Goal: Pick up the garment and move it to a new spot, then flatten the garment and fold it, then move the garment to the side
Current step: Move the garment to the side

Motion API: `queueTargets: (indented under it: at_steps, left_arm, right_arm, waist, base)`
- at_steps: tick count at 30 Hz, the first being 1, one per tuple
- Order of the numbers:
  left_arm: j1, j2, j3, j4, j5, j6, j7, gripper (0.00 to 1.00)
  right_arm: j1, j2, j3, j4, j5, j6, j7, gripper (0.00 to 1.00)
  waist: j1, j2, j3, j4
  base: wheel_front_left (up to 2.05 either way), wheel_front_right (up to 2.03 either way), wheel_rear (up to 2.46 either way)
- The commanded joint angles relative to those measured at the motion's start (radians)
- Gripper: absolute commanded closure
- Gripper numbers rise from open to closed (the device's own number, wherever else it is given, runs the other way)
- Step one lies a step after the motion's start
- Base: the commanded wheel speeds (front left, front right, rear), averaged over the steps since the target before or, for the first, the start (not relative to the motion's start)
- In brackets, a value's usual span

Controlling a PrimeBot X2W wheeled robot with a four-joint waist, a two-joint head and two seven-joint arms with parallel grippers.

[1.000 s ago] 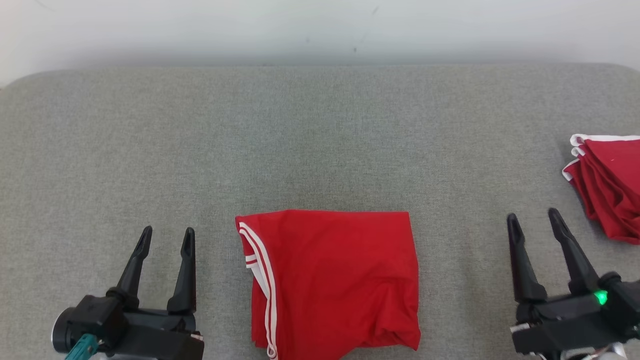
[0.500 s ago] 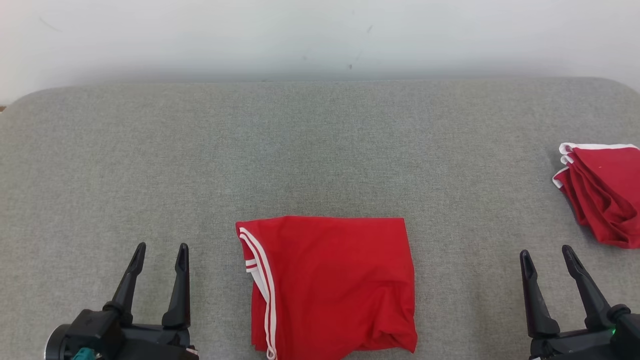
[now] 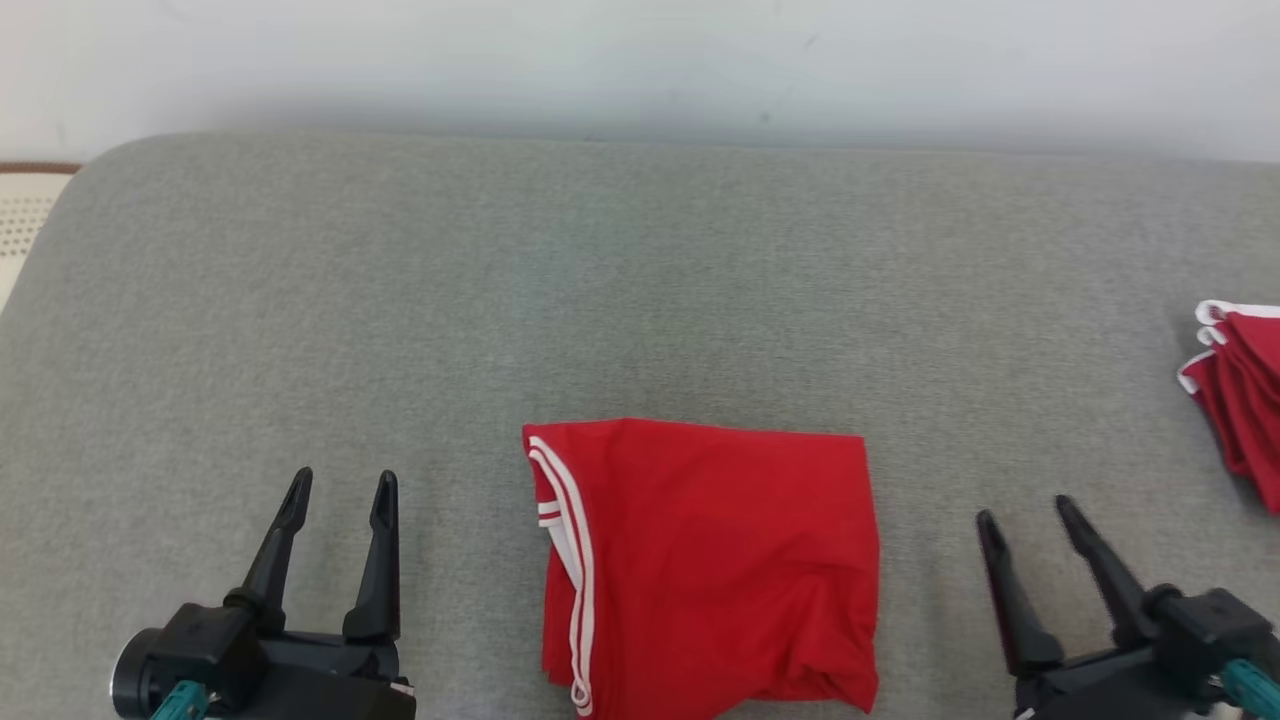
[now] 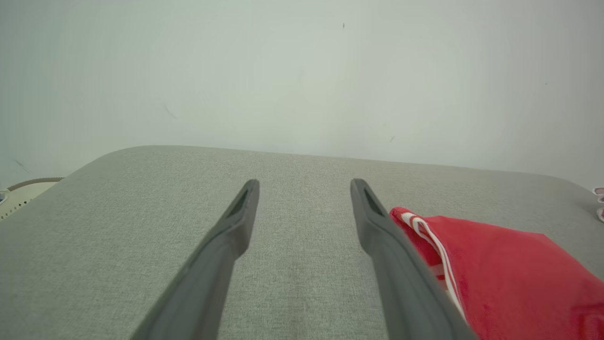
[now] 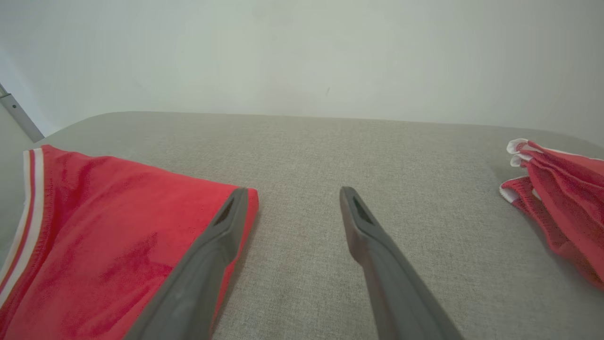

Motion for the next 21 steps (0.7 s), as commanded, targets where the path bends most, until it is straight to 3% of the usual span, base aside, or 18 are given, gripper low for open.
queueTargets:
  at_steps: [1,9,15,16,17,18,21]
  left_arm:
    - [-0.01,-0.005,-0.004,0.005,-0.004,-0.005,-0.005,0.0]
    - [-0.029,-0.037,-0.013,0.028,-0.007,-0.023,-0.013,0.0]
    - [-0.043,-0.055,-0.008,0.042,0.002,-0.033,-0.013,0.0]
    - [-0.045,-0.057,-0.005,0.042,0.004,-0.034,-0.014,0.0]
    - [-0.045,-0.058,-0.003,0.041,0.007,-0.036,-0.013,0.0]
    - [-0.044,-0.059,0.0,0.039,0.01,-0.038,-0.014,0.0]
    - [-0.043,-0.064,0.008,0.033,0.018,-0.041,-0.013,0.0]
  right_arm:
    - [-0.023,-0.019,0.028,0.033,0.021,0.0,0.008,0.0]
    - [-0.119,-0.058,0.2,0.221,0.116,0.0,0.045,0.0]
    - [-0.182,-0.06,0.269,0.34,0.211,0.0,0.088,0.0]
    - [-0.188,-0.064,0.281,0.35,0.223,0.0,0.098,0.35]
    - [-0.195,-0.065,0.287,0.355,0.242,0.0,0.104,0.6]
    - [-0.198,-0.066,0.294,0.357,0.264,0.0,0.115,1.0]
    - [-0.221,-0.096,0.303,0.329,0.289,0.0,0.118,1.0]
  waist:
    - [0.0001,0.0,0.022,0.037]
    - [0.0001,0.0,0.062,0.097]
    - [0.0001,0.0,0.077,0.111]
    - [0.0001,0.0,0.078,0.11]
    - [0.0001,0.0,0.079,0.109]
    - [0.0001,0.0,0.08,0.106]
    - [0.0001,0.0,0.085,0.093]
  base:
    - [0.0,0.0,0.0]
    - [0.0,0.0,0.0]
    - [0.0,0.0,0.0]
    - [0.0,0.0,0.0]
    - [0.0,0.0,0.0]
    - [0.0,0.0,0.0]
    - [0.0,0.0,0.0]
